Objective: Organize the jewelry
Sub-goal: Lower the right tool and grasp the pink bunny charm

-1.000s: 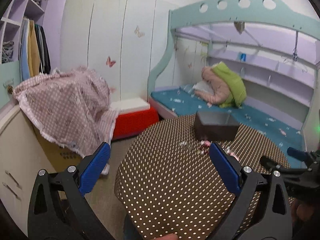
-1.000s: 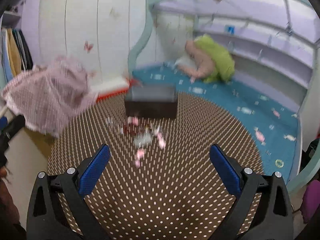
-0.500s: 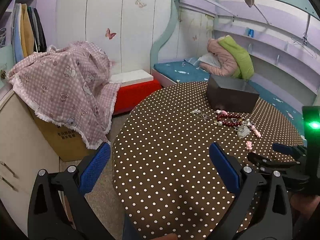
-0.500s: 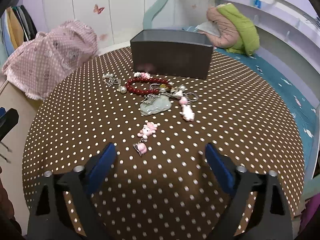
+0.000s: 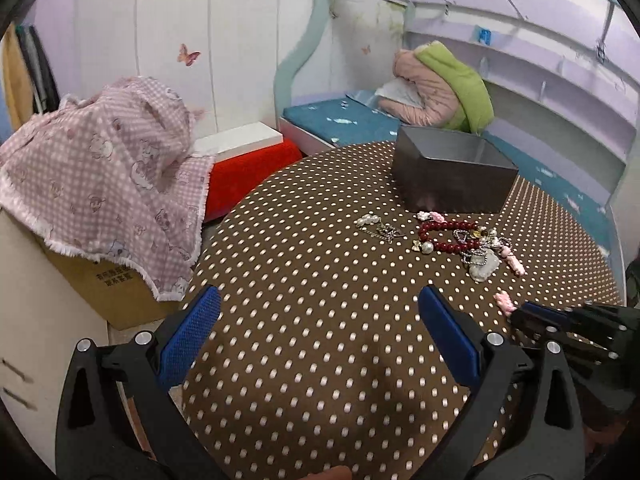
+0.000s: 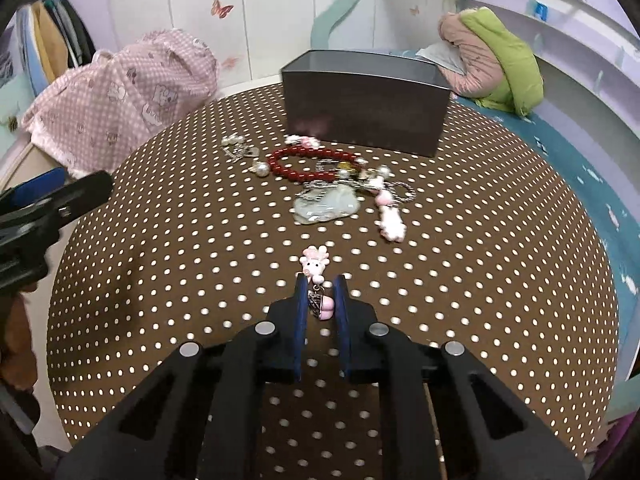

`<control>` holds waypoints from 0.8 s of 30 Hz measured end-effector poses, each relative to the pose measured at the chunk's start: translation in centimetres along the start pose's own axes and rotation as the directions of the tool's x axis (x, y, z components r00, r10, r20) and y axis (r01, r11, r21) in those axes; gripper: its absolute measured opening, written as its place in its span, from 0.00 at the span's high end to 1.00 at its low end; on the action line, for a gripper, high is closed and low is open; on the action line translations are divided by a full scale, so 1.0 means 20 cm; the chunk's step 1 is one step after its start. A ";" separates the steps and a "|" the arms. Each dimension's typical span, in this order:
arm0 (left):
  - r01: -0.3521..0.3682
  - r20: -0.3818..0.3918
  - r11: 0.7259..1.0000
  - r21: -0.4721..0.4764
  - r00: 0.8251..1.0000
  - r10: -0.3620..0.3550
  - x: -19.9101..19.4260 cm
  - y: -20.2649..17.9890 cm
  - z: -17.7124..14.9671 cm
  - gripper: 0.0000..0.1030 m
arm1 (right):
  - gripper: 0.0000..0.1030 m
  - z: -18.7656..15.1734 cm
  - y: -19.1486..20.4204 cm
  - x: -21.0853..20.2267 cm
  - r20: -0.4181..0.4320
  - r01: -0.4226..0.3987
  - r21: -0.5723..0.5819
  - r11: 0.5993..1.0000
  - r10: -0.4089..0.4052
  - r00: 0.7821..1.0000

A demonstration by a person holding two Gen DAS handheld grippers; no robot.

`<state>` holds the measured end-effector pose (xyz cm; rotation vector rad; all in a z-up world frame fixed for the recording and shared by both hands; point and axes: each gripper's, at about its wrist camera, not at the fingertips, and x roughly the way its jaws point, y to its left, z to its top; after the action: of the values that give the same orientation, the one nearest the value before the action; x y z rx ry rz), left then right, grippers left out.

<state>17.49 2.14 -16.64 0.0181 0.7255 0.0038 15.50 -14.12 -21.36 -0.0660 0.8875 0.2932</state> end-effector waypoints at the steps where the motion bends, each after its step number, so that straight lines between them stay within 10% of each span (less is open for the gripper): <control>1: -0.002 -0.005 1.000 0.013 1.000 0.002 0.02 -0.01 0.02 0.05 | 0.89 0.00 -0.02 0.00 0.000 -0.012 0.010 1.000 0.012 1.000; 14: -0.046 -0.125 0.983 0.175 0.990 0.069 0.56 -0.11 0.26 0.05 | 0.89 0.04 -0.05 0.00 -0.004 -0.086 0.026 0.996 0.086 0.996; 20: 0.038 -0.176 0.986 0.163 0.984 -0.009 0.69 -0.09 0.32 0.07 | 0.89 0.04 -0.08 0.01 -0.010 -0.094 0.037 0.995 0.094 0.995; 24: 0.181 -0.197 0.975 0.132 0.968 -0.153 0.70 -0.08 0.33 0.52 | 0.89 0.04 -0.09 0.00 -0.005 -0.094 0.049 0.994 0.094 0.996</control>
<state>32.36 0.51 -20.96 0.1003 0.9115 -0.2135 16.71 -15.77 -20.97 0.0198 0.9058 0.3596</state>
